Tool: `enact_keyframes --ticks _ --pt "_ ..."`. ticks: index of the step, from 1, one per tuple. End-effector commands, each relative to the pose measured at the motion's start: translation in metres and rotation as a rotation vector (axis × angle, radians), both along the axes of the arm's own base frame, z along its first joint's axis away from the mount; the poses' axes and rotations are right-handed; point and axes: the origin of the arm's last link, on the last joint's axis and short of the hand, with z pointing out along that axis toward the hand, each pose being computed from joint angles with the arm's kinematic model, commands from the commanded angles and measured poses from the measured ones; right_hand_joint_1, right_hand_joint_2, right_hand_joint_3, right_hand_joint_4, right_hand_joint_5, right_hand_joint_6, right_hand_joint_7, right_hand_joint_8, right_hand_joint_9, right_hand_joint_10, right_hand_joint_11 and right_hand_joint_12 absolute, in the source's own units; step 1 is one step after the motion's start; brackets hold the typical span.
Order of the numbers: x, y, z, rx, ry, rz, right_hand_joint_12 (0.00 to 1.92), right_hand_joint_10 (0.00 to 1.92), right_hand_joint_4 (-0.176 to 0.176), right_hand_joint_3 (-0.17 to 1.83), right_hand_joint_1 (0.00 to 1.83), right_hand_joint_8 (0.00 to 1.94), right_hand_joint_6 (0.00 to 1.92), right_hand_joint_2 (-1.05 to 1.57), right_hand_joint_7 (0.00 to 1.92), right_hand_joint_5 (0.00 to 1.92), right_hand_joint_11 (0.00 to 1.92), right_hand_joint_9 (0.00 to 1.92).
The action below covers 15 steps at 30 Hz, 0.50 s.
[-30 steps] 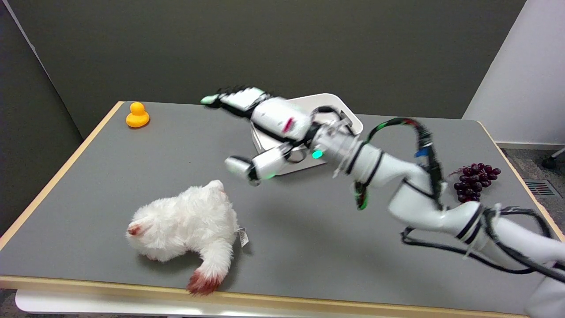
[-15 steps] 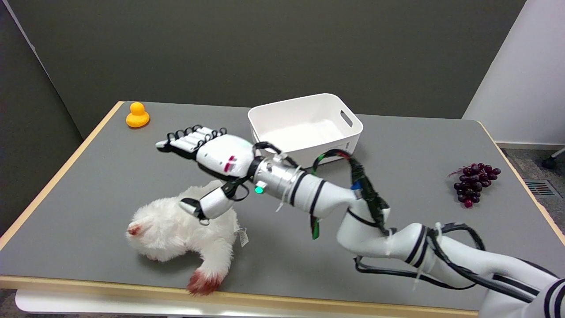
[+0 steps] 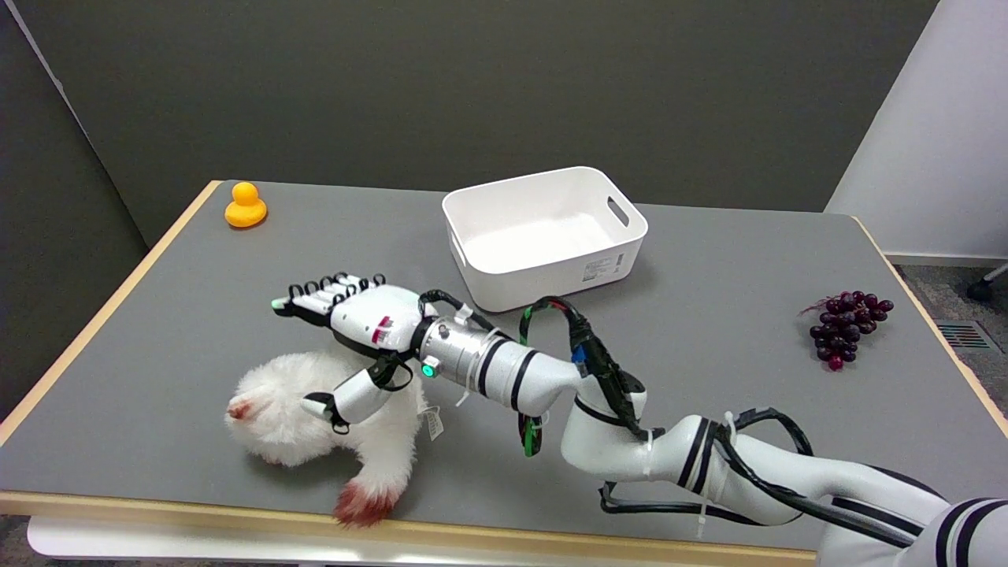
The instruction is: Pick up the plush toy.
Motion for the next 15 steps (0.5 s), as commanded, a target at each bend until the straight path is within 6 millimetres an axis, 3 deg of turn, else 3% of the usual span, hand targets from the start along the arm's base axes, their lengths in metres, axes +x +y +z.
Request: enact_keyframes --ticks 1,7,15 --pt "-0.056 0.006 0.02 -0.077 0.047 -0.167 1.23 0.72 -0.023 0.86 0.57 0.29 0.3 0.63 0.15 0.09 0.0 0.08" --pt "-0.05 0.011 0.036 -0.106 0.032 -0.157 1.18 0.71 -0.03 0.95 0.52 0.34 0.31 0.6 0.11 0.07 0.03 0.07" --pt "-0.042 0.006 0.055 -0.142 0.04 -0.133 1.33 0.76 -0.036 0.91 0.62 0.31 0.3 0.61 0.13 0.08 0.08 0.1"
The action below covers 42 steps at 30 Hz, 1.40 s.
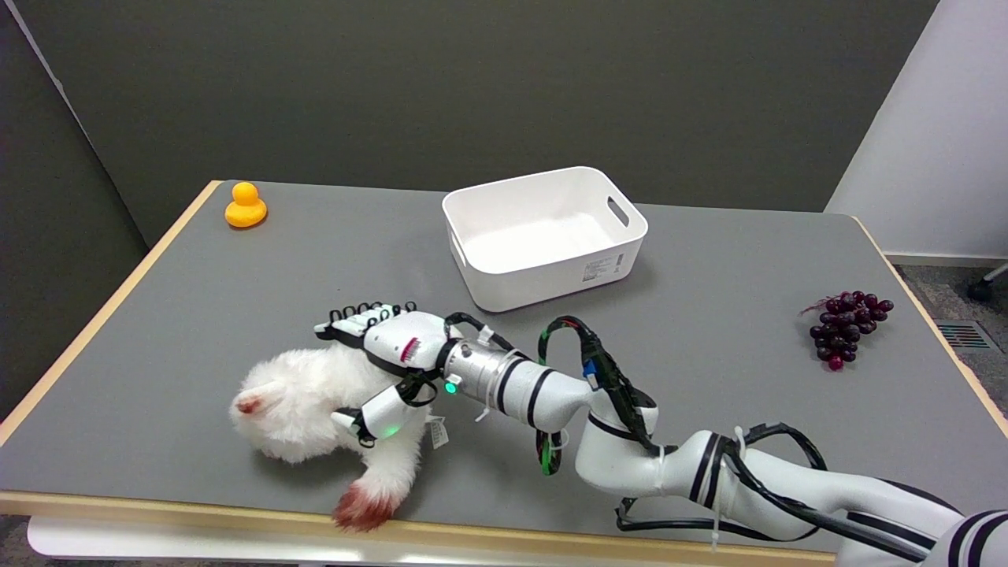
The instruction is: Pick up the plush toy.
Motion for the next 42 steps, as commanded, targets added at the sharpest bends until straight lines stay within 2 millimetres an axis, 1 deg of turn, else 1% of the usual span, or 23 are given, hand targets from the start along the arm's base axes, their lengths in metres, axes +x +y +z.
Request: enact_keyframes --ticks 1,5,7,9,10,11,12,13,14,16,18,21,24,27,29,30,32,33,34,35,36,39,42 --pt "-0.006 0.001 0.036 -0.078 0.023 -0.02 1.34 0.77 -0.037 0.91 0.62 0.32 0.3 0.61 0.13 0.08 0.09 0.11" --pt "-0.006 -0.001 0.038 -0.081 0.03 -0.017 1.41 0.82 -0.048 0.95 0.63 0.39 0.33 0.61 0.2 0.1 0.19 0.2" --pt "-0.005 -0.002 0.038 -0.082 0.031 -0.015 1.52 0.92 -0.053 0.91 0.69 0.4 0.34 0.63 0.28 0.13 0.27 0.25" --pt "-0.005 -0.003 0.039 -0.082 0.043 -0.006 1.65 1.05 -0.072 0.94 0.81 0.51 0.39 0.64 0.4 0.18 0.41 0.36" --pt "-0.005 -0.003 0.039 -0.081 0.052 0.002 1.7 1.12 -0.08 0.95 0.88 0.62 0.45 0.66 0.48 0.22 0.47 0.44" --pt "-0.004 -0.003 0.039 -0.076 0.068 0.017 1.73 1.22 -0.085 0.95 0.96 0.82 0.56 0.69 0.61 0.29 0.54 0.56" --pt "-0.002 -0.003 0.038 -0.072 0.081 0.031 1.75 1.29 -0.087 0.88 1.06 1.0 0.68 0.74 0.7 0.35 0.6 0.65" --pt "-0.001 -0.003 0.038 -0.07 0.088 0.041 1.78 1.32 -0.081 0.61 1.22 1.27 0.88 0.9 0.74 0.41 0.65 0.71" --pt "0.0 -0.003 0.038 -0.067 0.094 0.052 1.81 1.34 -0.088 0.42 1.3 1.44 1.08 1.03 0.78 0.46 0.71 0.75" --pt "0.002 -0.004 0.038 -0.068 0.093 0.057 1.92 1.33 -0.144 0.23 1.17 1.52 1.51 1.18 0.8 0.54 0.84 0.8" --pt "0.004 -0.004 0.039 -0.07 0.087 0.062 1.92 1.51 -0.133 0.45 1.18 1.52 1.51 1.06 0.83 0.58 0.85 0.78" --pt "0.008 -0.003 0.039 -0.06 0.067 0.077 1.92 1.55 -0.133 0.48 1.18 1.5 1.53 1.05 0.84 0.58 0.86 0.79" --pt "0.024 -0.002 0.038 -0.048 0.022 0.118 1.92 1.56 -0.138 0.49 1.18 1.49 1.53 1.04 0.85 0.58 0.9 0.81" --pt "0.053 0.0 0.039 -0.039 -0.045 0.195 1.92 1.56 -0.139 0.49 1.18 1.49 1.53 1.04 0.85 0.58 0.91 0.81" --pt "0.084 0.003 0.042 -0.034 -0.093 0.28 1.92 1.56 -0.138 0.49 1.18 1.49 1.53 1.04 0.85 0.58 0.91 0.82" --pt "0.093 0.003 0.044 -0.035 -0.104 0.307 1.92 1.56 -0.137 0.49 1.18 1.49 1.53 1.04 0.85 0.58 0.91 0.82" --pt "0.125 0.007 0.05 -0.039 -0.126 0.409 1.92 1.56 -0.136 0.49 1.18 1.49 1.53 1.03 0.85 0.58 0.92 0.82" --pt "0.134 0.01 0.051 -0.036 -0.129 0.438 1.92 1.56 -0.136 0.5 1.18 1.49 1.53 1.03 0.85 0.58 0.92 0.82" --pt "0.15 0.013 0.055 -0.045 -0.13 0.495 1.92 1.57 -0.136 0.5 1.18 1.49 1.53 1.03 0.85 0.58 0.92 0.82" --pt "0.16 0.014 0.057 -0.052 -0.128 0.529 1.92 1.57 -0.136 0.5 1.18 1.49 1.53 1.03 0.85 0.58 0.92 0.82" --pt "0.176 0.018 0.062 -0.071 -0.12 0.585 1.92 1.57 -0.136 0.5 1.18 1.49 1.53 1.03 0.85 0.58 0.92 0.82" --pt "0.205 0.019 0.073 -0.117 -0.088 0.688 1.92 1.57 -0.137 0.5 1.18 1.49 1.54 1.04 0.85 0.58 0.91 0.82" --pt "0.224 0.006 0.089 -0.187 -0.077 0.726 1.92 1.57 -0.136 0.5 1.18 1.5 1.54 1.04 0.85 0.58 0.91 0.81"
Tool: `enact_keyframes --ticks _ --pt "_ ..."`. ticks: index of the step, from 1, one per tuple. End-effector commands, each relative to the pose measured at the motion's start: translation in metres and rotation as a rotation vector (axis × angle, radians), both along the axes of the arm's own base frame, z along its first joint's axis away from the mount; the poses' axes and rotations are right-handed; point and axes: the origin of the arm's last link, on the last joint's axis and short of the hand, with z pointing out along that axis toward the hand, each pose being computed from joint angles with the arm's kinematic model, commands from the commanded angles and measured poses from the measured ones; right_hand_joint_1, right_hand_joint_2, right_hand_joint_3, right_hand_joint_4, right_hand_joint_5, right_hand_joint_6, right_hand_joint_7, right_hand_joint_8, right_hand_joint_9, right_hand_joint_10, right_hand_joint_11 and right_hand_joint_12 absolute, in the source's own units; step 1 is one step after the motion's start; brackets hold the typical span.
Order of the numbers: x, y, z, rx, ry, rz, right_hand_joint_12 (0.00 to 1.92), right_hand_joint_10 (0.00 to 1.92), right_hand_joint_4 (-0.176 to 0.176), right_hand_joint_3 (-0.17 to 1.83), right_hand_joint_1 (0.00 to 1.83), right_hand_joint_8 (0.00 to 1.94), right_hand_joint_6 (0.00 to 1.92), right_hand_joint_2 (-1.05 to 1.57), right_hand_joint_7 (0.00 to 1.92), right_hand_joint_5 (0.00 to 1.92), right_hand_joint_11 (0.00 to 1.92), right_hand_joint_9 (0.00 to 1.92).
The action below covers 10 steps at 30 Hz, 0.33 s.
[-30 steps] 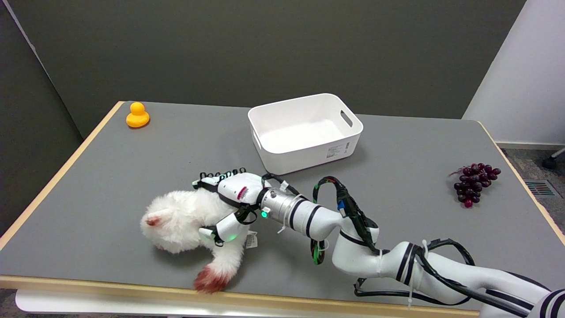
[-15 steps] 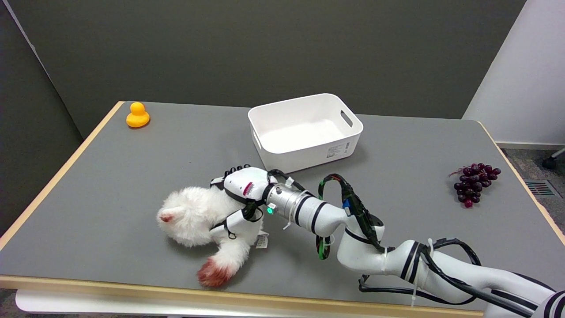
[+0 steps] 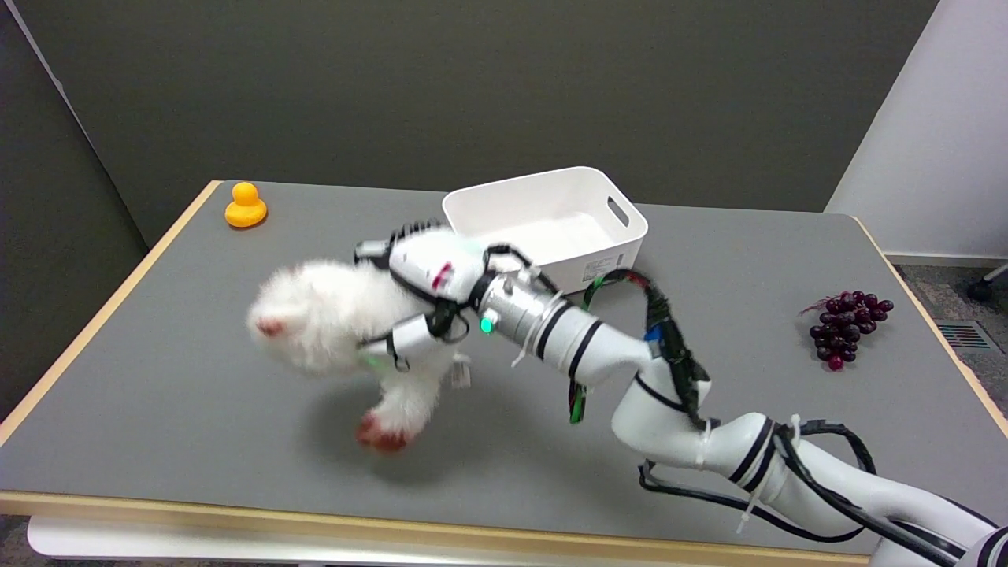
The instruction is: Pick up the plush toy.
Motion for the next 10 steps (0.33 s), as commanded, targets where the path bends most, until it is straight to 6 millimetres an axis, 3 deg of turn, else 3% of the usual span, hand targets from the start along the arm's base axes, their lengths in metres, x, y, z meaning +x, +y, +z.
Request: enact_keyframes --ticks 1,4,10 --pt "0.152 0.002 0.056 -0.191 -0.023 0.465 1.92 1.57 -0.137 0.49 1.18 1.5 1.54 1.04 0.84 0.57 0.9 0.81" --pt "0.156 -0.016 0.077 -0.316 0.037 0.467 1.92 1.58 -0.138 0.49 1.18 1.51 1.55 1.04 0.84 0.57 0.89 0.8" --pt "0.14 -0.062 0.109 -0.475 0.132 0.38 1.92 1.6 -0.122 0.49 1.16 1.55 1.59 1.07 0.81 0.54 0.83 0.78"
